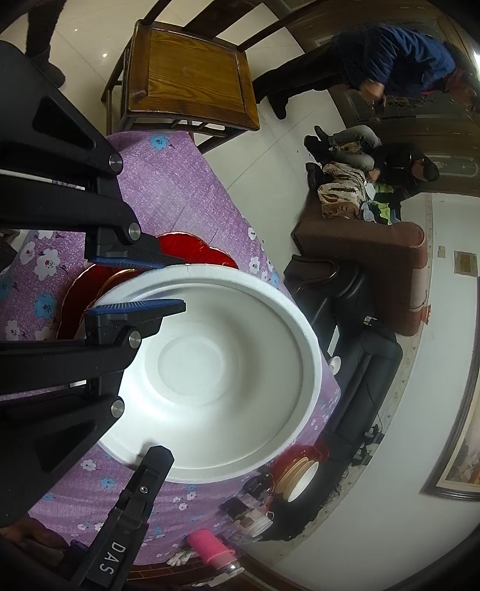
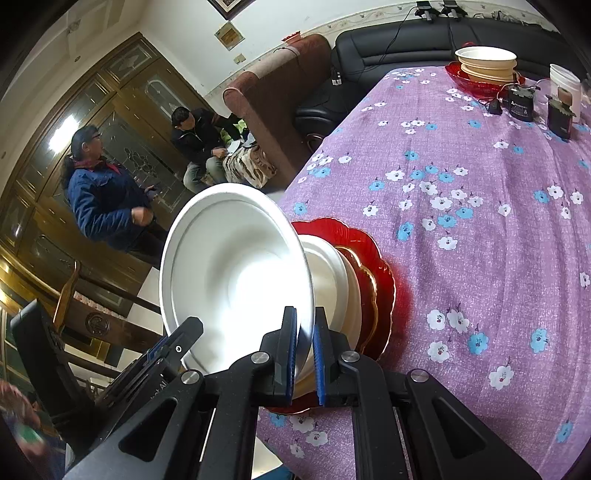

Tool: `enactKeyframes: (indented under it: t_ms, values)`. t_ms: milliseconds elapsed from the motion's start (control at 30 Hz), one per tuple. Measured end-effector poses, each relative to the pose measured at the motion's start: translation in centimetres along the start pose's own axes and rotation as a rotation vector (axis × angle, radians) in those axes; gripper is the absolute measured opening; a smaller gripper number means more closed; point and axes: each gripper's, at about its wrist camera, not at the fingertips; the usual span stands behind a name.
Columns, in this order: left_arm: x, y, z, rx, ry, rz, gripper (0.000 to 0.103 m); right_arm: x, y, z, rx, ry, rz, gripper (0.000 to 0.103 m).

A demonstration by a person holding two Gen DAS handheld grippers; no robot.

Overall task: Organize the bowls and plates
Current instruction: 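Lower the white foam bowl onto the bowls on the red plates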

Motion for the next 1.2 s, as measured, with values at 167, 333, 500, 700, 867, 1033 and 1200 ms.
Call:
enactKeyframes:
  t_ms: [167, 333, 500, 700, 867, 1033, 1200]
  values:
    - [0.12, -0.02, 0.09, 0.003, -0.002, 0.002, 0.013, -0.09, 0.08, 0.22, 0.004, -0.003, 0.007, 0.008]
    - [0.56, 0.16, 0.01, 0.005, -0.009, -0.006, 0.013, 0.38, 0.07, 0.38, 0.006, 0.001, 0.002, 0.009]
    - [0.42, 0.11, 0.25, 0.008, -0.004, -0.001, 0.013, 0.35, 0.04, 0.23, 0.0, 0.011, 0.01, 0.012]
    - [0.43, 0.15, 0.42, 0.008, -0.001, 0.001, 0.013, -0.13, -0.04, 0.08, -0.009, 0.015, 0.027, 0.012]
    - [0.39, 0.21, 0.59, 0.017, -0.003, 0.003, 0.013, -0.21, 0.01, 0.22, -0.006, 0.01, 0.027, 0.012]
    - [0.56, 0.28, 0.72, 0.031, -0.004, -0.002, 0.013, -0.28, 0.06, 0.54, 0.004, -0.002, 0.028, 0.014]
    - [0.64, 0.29, 0.62, 0.023, -0.004, 0.005, 0.024, -0.02, 0.13, 0.66, -0.011, 0.001, 0.007, 0.047]
Point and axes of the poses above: each gripper's, at about its wrist camera, not at the fingertips, and x roughly against the way its jaws point, z to its left, y to its top, and after that the axes turned 12 degrees about -y, right-handed
